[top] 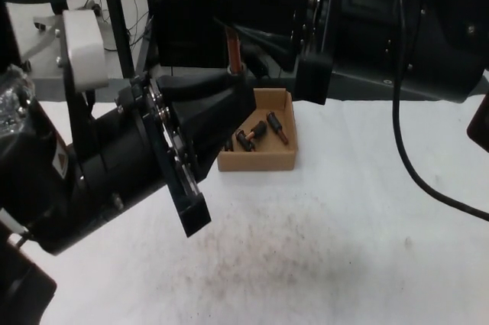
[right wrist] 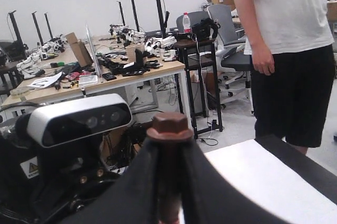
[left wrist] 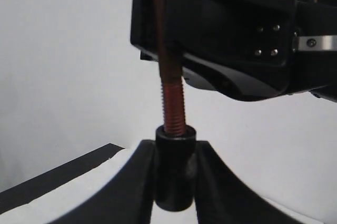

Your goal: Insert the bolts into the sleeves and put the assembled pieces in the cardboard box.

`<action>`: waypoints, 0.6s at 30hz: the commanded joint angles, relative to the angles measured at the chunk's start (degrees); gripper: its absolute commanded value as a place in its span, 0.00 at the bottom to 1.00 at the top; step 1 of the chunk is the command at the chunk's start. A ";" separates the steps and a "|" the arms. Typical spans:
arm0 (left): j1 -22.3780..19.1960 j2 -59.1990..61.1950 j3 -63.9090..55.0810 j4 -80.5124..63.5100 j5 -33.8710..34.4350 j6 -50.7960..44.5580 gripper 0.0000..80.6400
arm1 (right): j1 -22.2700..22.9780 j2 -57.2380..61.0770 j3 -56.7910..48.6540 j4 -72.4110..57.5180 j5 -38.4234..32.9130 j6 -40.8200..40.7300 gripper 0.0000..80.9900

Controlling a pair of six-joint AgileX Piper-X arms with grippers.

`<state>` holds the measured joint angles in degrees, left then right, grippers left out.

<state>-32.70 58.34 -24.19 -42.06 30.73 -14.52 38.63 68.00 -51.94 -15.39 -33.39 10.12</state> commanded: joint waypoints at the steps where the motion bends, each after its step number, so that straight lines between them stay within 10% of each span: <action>1: 0.10 0.00 -0.56 -1.15 0.31 -0.09 0.00 | 0.13 -0.24 -0.29 -0.03 0.10 -1.88 0.01; 18: 0.10 -0.17 -0.62 -7.02 -2.78 -1.78 0.00 | 0.13 -0.24 -0.29 0.11 0.10 -4.70 0.01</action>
<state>-32.70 58.34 -24.19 -47.45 28.41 -16.22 38.78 68.00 -51.94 -15.50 -33.71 6.13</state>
